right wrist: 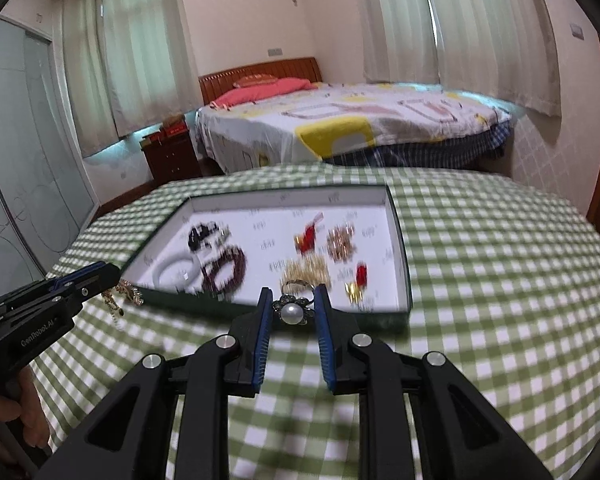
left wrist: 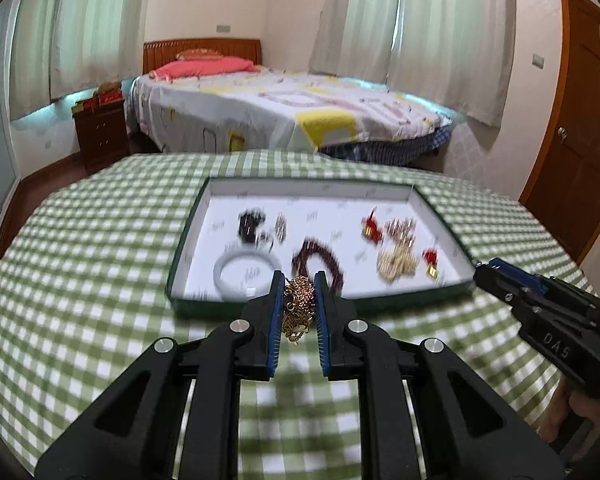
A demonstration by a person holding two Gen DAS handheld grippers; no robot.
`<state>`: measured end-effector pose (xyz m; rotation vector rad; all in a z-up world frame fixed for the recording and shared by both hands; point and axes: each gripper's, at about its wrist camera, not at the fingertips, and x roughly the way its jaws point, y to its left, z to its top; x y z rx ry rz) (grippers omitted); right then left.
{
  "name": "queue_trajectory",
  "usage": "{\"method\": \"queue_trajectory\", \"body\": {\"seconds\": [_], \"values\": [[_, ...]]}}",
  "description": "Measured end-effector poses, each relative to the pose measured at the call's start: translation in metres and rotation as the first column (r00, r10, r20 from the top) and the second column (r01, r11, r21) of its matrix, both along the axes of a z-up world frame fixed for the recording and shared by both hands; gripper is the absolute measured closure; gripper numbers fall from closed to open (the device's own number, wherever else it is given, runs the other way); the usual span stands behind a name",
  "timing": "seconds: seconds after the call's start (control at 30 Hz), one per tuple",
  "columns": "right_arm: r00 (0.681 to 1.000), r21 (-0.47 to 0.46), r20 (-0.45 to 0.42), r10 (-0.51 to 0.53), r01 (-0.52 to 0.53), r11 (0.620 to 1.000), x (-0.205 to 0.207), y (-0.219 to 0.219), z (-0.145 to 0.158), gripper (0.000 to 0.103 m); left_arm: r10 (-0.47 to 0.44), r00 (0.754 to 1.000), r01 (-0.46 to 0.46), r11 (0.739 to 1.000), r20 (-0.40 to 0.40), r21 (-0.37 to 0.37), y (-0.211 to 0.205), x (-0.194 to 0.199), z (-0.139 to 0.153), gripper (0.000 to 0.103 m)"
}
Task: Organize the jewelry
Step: 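Carry the filigree brooch into the box and open the left tool while the right tool releases the ring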
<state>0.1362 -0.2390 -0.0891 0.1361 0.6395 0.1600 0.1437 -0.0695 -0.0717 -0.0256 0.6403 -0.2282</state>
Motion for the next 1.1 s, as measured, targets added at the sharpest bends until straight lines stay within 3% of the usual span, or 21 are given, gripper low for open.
{"method": "queue_trajectory", "body": {"seconds": [0.3, 0.53, 1.1], "values": [[0.997, -0.025, 0.078, 0.020, -0.018, 1.000, 0.042, 0.009, 0.029, 0.081, -0.024, 0.997, 0.025, 1.000, 0.068, -0.017, -0.020, 0.053, 0.025, 0.088], [0.996, -0.020, 0.092, 0.016, -0.014, 1.000, 0.083, 0.007, 0.028, 0.081, -0.021, 0.998, 0.022, 1.000, 0.060, -0.021, -0.033, 0.096, 0.014, 0.088], [0.998, -0.036, -0.045, 0.047, -0.049, 0.998, 0.159, 0.027, -0.028, 0.081, 0.026, 0.990, -0.021, 0.999, -0.140, 0.037, -0.039, 0.183, -0.056, 0.088]]}}
